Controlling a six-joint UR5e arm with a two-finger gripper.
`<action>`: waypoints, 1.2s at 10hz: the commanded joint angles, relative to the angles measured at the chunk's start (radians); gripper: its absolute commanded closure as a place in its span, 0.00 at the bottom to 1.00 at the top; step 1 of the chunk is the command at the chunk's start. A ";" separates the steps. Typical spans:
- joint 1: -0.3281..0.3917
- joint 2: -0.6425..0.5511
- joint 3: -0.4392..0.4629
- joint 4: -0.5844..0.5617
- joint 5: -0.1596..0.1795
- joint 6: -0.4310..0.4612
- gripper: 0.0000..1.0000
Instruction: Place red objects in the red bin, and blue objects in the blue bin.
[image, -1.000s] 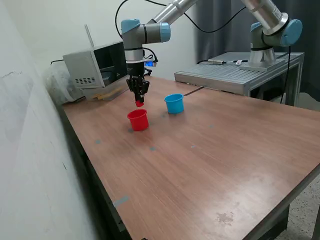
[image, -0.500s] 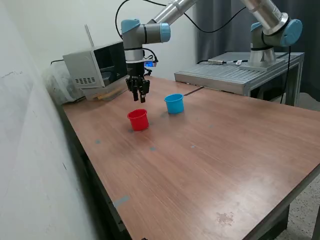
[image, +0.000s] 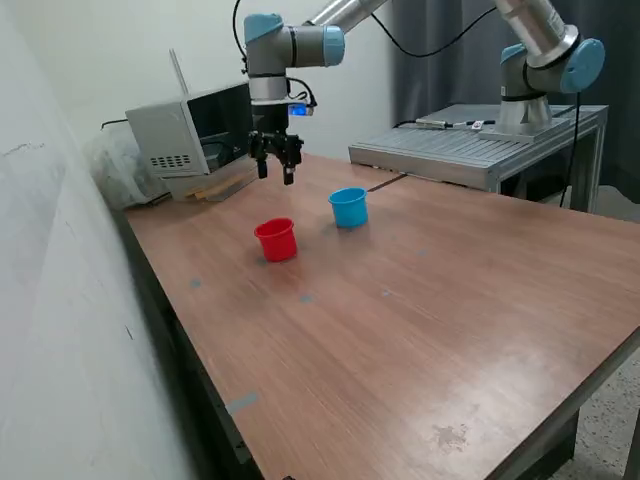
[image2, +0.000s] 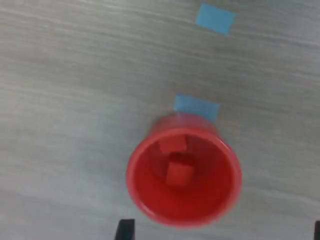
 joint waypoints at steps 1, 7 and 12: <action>0.043 -0.230 0.086 0.138 -0.008 0.120 0.00; 0.317 -0.786 0.212 0.664 -0.041 0.616 0.00; 0.350 -0.865 0.263 1.080 -0.042 0.617 0.00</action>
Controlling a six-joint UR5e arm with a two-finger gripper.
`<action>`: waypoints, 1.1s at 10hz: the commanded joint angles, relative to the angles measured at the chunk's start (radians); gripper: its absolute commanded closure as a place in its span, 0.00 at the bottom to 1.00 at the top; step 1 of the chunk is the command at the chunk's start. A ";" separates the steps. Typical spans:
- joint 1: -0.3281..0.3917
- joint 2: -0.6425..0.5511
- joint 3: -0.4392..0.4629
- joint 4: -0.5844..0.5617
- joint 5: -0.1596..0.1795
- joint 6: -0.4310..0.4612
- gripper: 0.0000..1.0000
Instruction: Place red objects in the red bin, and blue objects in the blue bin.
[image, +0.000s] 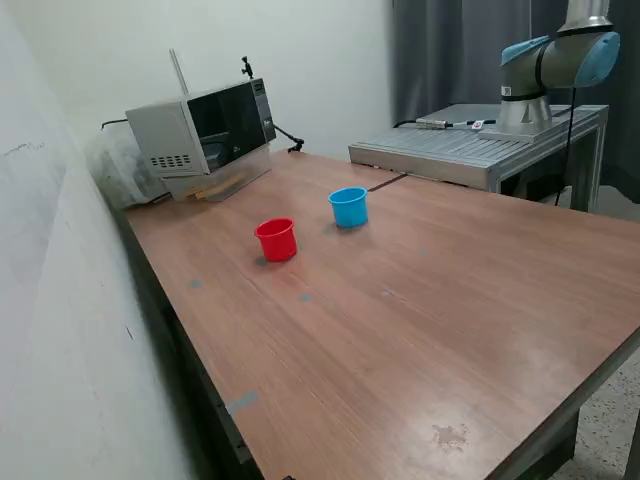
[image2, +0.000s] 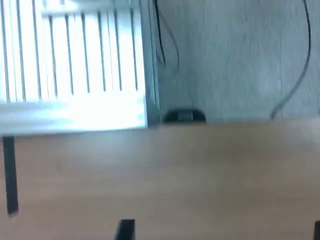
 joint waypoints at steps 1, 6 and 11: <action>0.003 -0.008 0.006 0.120 0.000 0.002 0.00; -0.020 -0.005 0.009 0.121 -0.001 -0.006 0.00; -0.028 -0.005 0.009 0.121 -0.001 -0.006 0.00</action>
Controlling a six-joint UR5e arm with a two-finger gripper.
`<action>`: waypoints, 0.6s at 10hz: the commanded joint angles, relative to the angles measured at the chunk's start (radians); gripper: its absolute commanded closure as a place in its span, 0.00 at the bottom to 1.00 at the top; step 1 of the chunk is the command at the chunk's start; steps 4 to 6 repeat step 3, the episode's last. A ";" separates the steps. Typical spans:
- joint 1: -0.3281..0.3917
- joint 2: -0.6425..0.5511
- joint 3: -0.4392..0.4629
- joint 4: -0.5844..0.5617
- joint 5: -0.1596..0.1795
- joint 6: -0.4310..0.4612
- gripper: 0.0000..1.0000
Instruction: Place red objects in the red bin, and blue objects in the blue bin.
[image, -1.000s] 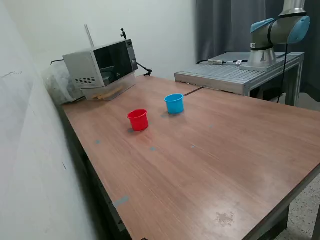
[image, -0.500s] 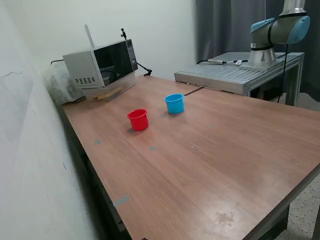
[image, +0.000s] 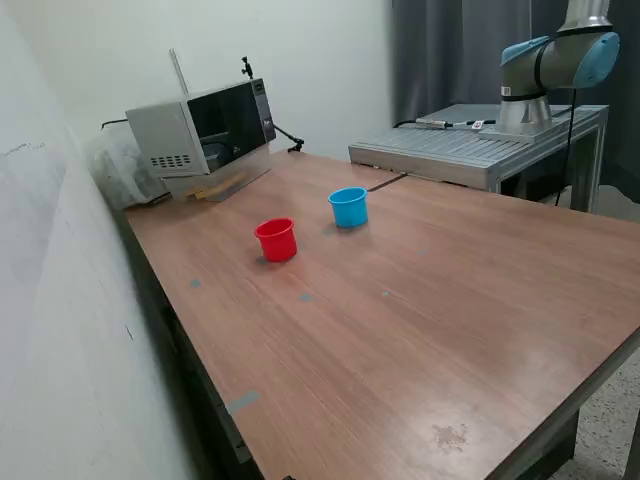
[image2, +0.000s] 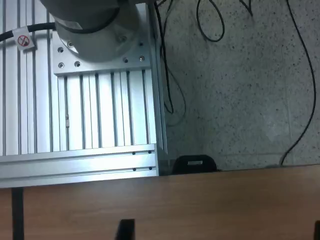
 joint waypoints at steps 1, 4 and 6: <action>-0.001 0.002 0.000 0.000 0.000 0.000 0.00; 0.000 0.000 0.002 0.000 0.000 0.000 0.00; 0.000 0.000 0.002 0.000 0.000 0.000 0.00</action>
